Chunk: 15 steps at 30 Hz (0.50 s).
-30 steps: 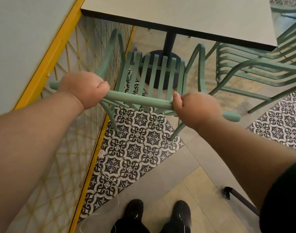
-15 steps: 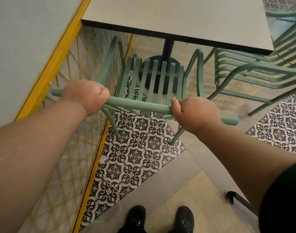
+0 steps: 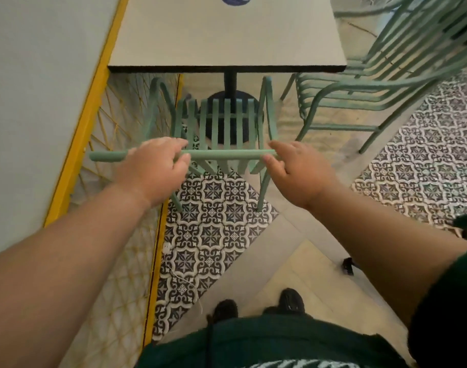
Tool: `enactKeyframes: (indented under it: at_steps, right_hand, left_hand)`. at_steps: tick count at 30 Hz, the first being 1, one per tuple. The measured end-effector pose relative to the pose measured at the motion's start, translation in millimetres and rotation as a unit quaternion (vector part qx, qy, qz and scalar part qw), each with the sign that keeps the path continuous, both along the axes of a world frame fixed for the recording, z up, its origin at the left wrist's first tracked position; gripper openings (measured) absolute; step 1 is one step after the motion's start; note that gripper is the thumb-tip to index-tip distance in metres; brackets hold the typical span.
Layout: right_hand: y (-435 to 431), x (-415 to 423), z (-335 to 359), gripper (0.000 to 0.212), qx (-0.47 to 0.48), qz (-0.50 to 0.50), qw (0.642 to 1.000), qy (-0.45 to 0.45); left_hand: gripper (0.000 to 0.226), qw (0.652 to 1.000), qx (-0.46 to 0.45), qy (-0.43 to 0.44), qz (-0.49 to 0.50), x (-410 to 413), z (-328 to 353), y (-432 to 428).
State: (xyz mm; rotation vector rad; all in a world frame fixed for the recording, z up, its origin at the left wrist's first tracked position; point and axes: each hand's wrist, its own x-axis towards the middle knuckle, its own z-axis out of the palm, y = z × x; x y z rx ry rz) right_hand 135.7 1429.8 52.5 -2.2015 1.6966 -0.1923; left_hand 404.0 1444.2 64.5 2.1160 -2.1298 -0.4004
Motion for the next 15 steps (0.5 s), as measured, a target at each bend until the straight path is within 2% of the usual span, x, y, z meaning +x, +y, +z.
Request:
enactKeyframes:
  at_steps: [7, 15]
  right_hand:
    - [17, -111, 22, 0.056, 0.043, -0.107, 0.993, 0.002]
    - [-17, -255, 20, 0.059, 0.076, -0.136, 0.987, 0.026]
  left_hand:
    - [0.050, 0.995, -0.005, -0.020, -0.099, -108, 23, -31]
    - [0.053, 0.989, 0.016, -0.024, -0.147, -247, 13, -95]
